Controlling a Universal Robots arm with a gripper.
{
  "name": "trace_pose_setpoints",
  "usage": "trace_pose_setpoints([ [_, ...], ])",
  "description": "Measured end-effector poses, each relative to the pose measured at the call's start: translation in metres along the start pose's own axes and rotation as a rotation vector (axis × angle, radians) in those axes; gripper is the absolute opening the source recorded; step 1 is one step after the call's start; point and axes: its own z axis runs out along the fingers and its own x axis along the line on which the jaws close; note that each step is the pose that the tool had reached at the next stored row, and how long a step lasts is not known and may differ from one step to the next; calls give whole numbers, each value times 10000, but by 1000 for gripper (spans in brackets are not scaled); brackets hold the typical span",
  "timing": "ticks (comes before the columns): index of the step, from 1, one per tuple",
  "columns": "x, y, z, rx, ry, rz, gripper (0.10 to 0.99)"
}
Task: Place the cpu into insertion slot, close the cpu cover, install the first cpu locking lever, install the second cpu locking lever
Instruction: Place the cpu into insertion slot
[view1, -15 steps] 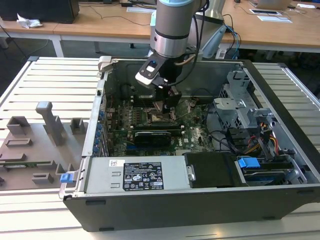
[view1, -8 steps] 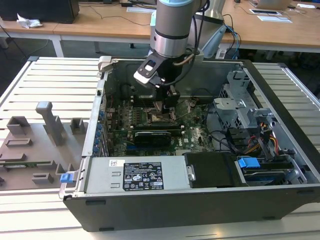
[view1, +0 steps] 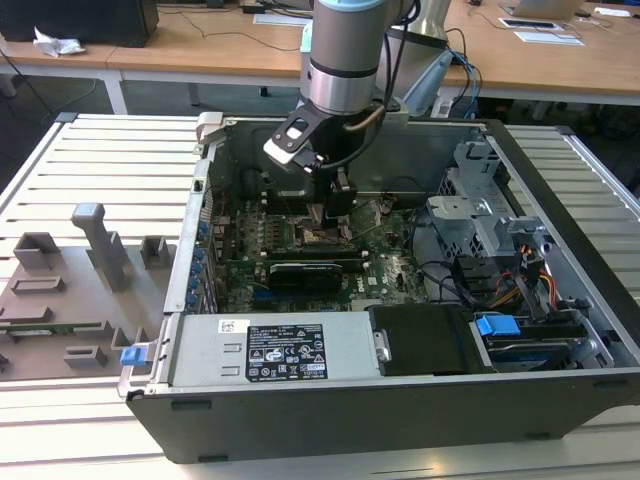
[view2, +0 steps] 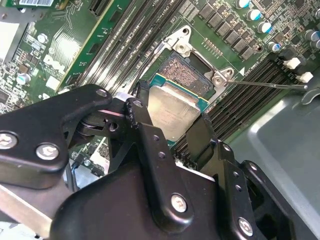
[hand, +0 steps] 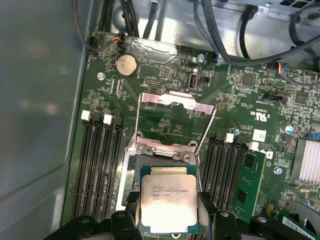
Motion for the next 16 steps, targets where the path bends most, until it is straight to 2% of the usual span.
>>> trace_pose_setpoints([
  [5, 0, 0, 0, 17, -46, 351, 541],
  [16, 0, 0, 2, 64, -131, 1605, 541],
])
